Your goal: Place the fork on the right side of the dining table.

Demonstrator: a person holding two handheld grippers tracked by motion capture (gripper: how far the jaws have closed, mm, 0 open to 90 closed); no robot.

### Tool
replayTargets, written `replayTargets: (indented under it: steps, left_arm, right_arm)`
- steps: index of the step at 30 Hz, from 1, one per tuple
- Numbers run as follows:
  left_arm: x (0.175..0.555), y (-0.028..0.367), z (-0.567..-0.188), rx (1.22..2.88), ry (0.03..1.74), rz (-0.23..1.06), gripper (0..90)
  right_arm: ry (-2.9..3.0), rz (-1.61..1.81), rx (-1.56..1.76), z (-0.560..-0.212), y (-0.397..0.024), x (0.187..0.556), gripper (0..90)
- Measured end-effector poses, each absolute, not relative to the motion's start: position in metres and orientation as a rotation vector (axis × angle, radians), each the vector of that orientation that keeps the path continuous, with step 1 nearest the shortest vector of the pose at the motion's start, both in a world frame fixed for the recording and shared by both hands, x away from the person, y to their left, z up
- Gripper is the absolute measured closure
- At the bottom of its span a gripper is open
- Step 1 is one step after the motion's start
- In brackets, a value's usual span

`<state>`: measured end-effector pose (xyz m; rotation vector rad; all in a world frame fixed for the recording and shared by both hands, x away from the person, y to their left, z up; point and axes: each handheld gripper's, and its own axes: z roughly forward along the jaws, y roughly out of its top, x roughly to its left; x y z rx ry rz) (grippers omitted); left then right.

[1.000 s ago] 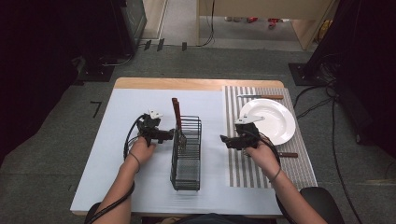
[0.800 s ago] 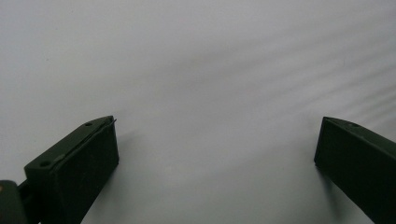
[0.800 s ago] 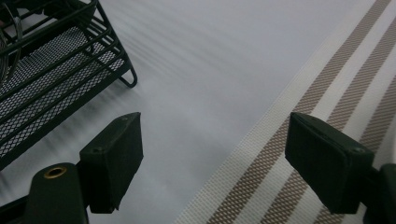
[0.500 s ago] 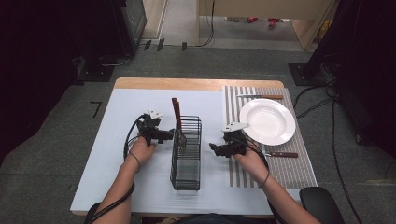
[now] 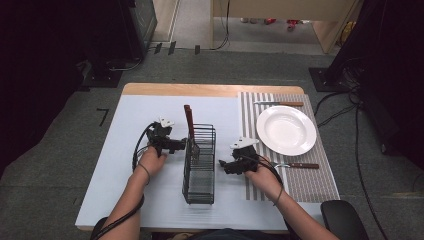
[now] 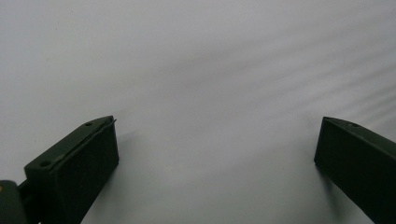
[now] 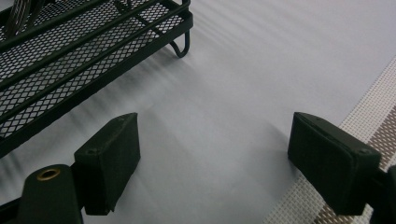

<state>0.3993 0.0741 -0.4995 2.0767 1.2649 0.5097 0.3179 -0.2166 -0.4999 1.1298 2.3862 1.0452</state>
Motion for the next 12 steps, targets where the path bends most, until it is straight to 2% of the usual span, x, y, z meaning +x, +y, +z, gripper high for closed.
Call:
replayTargets:
  steps: [12]
  left_arm:
    - [0.3992, 0.0741, -0.4995, 2.077, 1.264, 0.51, 0.0]
  right_arm:
    - [2.384, 1.044, 1.115, -0.5014, -0.2156, 0.3165, 14.1]
